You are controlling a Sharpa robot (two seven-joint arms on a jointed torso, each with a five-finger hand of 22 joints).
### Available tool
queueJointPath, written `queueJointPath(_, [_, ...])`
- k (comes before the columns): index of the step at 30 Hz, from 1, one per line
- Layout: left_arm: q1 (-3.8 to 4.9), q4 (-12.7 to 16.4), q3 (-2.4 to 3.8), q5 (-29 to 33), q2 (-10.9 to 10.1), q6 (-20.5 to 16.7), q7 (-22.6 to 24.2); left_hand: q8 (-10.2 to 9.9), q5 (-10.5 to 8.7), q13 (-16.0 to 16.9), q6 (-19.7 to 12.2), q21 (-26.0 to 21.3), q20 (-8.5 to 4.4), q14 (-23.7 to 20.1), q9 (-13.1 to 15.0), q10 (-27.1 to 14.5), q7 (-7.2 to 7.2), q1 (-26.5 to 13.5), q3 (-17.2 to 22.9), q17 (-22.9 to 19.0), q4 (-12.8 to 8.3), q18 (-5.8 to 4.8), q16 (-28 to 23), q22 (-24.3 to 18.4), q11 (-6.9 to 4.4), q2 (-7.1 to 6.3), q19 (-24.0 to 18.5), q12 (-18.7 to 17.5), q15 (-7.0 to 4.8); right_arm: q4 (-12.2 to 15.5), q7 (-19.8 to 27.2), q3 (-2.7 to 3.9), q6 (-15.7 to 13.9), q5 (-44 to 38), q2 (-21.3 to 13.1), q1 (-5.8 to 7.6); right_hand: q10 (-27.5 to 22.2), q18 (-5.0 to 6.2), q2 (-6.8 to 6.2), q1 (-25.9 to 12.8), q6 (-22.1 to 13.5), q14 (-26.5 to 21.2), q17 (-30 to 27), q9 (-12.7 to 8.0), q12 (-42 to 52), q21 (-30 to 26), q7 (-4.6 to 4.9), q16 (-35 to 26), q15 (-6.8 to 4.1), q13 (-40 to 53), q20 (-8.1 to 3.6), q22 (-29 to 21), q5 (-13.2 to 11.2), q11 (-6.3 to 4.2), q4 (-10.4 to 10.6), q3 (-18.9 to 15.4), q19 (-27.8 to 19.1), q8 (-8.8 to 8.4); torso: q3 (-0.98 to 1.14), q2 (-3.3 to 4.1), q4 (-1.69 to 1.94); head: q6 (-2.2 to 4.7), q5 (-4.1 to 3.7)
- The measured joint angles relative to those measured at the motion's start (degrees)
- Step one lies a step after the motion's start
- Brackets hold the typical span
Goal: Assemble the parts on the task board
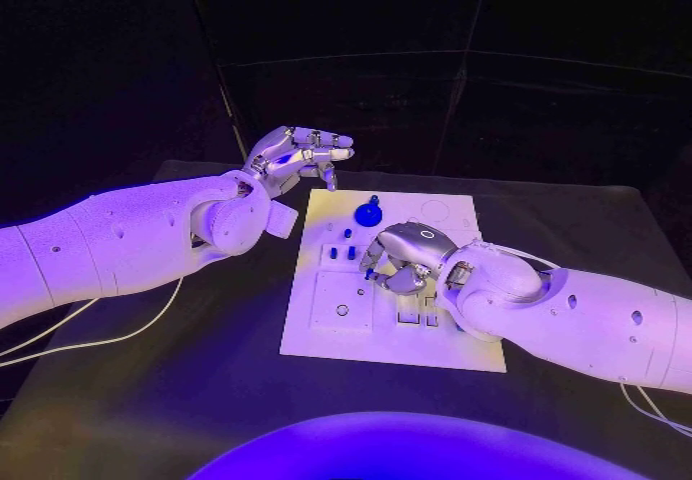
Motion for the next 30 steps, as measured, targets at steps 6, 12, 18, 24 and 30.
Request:
queueJointPath(6, [0.0,0.0,0.0,0.0,0.0,0.0,0.0,0.0,0.0,0.0,0.0,0.0,0.0,0.0,0.0,0.0,0.0,0.0,0.0,0.0,0.0,0.0,0.0,0.0,0.0,0.0,0.0,0.0,0.0,-0.4,-0.2,0.0,0.4,-0.5,0.5,-0.49,0.0,0.0,0.0,0.0,0.0,0.0,0.0,0.0,0.0,0.0,0.0,0.0,0.0,0.0,0.0,0.0,0.0,0.0,0.0,0.0,0.0,0.0,-0.03,0.0,0.03,-0.2,0.2])
queueJointPath(12, [0.0,0.0,-0.01,0.0,0.0,0.1,0.0,0.0,0.0,0.0,0.0,0.0,0.0,0.0,0.0,0.0,0.0,0.0,0.0,0.0,0.0,0.0,0.0,0.0,0.0,0.0,0.0,0.0,0.0,-0.7,-0.3,-0.03,0.7,-0.9,1.0,-1.02,0.0,0.0,-0.16,-0.2,0.0,0.0,0.0,0.0,0.2,0.0,0.0,0.0,0.0,0.0,0.0,0.0,0.0,0.0,0.0,0.0,0.0,0.0,-0.03,0.0,0.03,-0.4,0.36])
queueJointPath(18, [0.0,0.0,-0.01,0.0,0.0,0.1,0.0,0.0,0.0,0.0,0.0,0.0,0.0,0.0,0.0,0.0,0.0,0.0,0.0,0.0,0.0,0.0,0.0,0.0,0.0,0.0,0.0,0.0,0.0,-1.1,-0.3,-0.09,1.0,-1.0,1.4,-1.34,0.0,0.0,-0.23,-0.2,0.0,0.0,0.0,0.0,0.2,0.0,0.0,0.0,0.0,0.0,0.0,0.0,0.0,0.0,0.0,0.0,0.0,0.0,-0.03,0.0,0.03,-0.53,0.51])
queueJointPath(24, [0.0,0.0,-0.01,0.0,0.0,0.1,0.0,0.0,0.0,0.0,0.0,0.0,0.0,0.0,0.0,0.0,0.0,0.0,0.0,0.0,0.0,0.0,0.0,0.0,0.0,0.0,0.0,0.0,0.0,-1.4,-0.3,-0.11,1.2,-1.1,1.6,-1.43,0.0,0.0,-0.24,-0.2,0.0,0.0,0.0,0.0,0.2,0.0,0.0,0.0,0.0,-0.1,0.0,0.0,0.0,0.0,0.0,0.0,0.0,0.0,-0.02,-0.02,0.03,-0.64,0.57])
queueJointPath(30, [0.0,0.0,-0.01,0.0,0.2,0.1,0.0,0.0,0.0,0.0,0.0,0.0,0.0,0.0,0.0,0.0,0.0,0.0,0.0,0.0,0.0,0.0,0.0,0.0,0.0,0.0,0.0,0.0,0.0,-1.5,-0.3,-0.15,1.5,-1.2,2.0,-1.63,0.0,0.0,-0.28,-0.3,0.0,0.0,0.0,0.0,0.1,0.0,0.0,0.2,0.0,-0.1,0.0,0.0,0.0,0.0,0.1,-0.1,0.0,0.0,-0.01,-0.02,0.01,-0.79,0.59])
